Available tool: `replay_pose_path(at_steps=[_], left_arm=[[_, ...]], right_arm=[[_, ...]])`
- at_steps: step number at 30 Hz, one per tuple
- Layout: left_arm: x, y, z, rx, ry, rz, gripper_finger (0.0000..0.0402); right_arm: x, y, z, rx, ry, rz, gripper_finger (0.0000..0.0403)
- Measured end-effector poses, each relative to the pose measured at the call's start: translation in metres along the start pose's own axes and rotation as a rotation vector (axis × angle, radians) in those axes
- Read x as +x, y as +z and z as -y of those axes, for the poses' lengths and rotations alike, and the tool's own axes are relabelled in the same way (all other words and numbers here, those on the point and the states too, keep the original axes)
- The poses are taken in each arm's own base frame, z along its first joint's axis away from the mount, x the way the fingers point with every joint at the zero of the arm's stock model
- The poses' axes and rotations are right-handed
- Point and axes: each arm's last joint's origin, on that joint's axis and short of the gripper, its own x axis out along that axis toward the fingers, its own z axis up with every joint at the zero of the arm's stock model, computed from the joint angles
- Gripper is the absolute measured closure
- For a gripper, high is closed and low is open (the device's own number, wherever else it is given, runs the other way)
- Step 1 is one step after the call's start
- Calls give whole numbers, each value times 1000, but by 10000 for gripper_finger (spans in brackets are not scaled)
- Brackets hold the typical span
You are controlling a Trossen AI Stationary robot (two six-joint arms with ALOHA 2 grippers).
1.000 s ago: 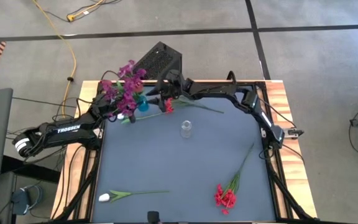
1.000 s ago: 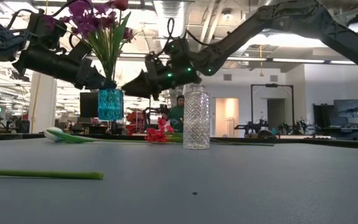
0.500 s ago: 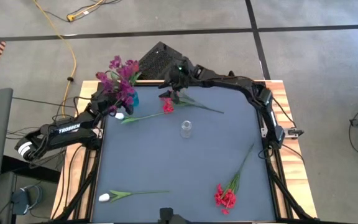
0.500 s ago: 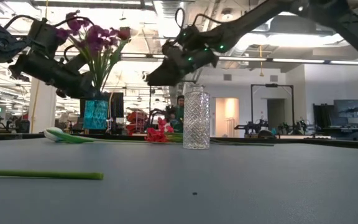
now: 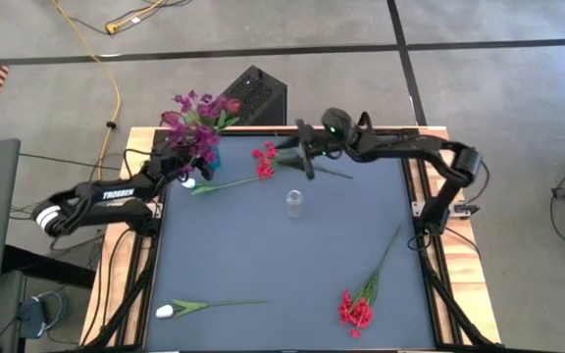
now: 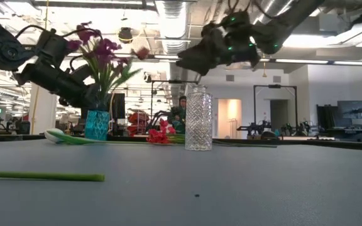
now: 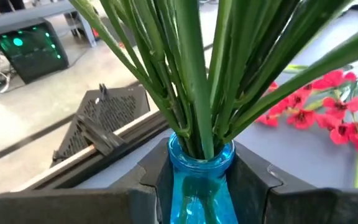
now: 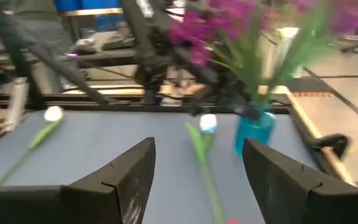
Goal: Sort flowers into vase by color
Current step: Put the dark red tulip into the blue vase
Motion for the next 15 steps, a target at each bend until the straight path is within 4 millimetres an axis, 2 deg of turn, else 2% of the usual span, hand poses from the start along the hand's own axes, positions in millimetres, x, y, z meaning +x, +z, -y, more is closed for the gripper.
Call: replay_pose_path(at_steps=[4,11,15], left_arm=[[6,-3,0,-7,-3,6,301],[13,-8,1,-18,-16,10,297],[15,-9,1,-32,-17,3,226]], right_arm=[[-9,1,-17,-10,19,5,133],[-7,3,-27,-28,41,6,133],[-8,2,-25,-25,34,3,133]])
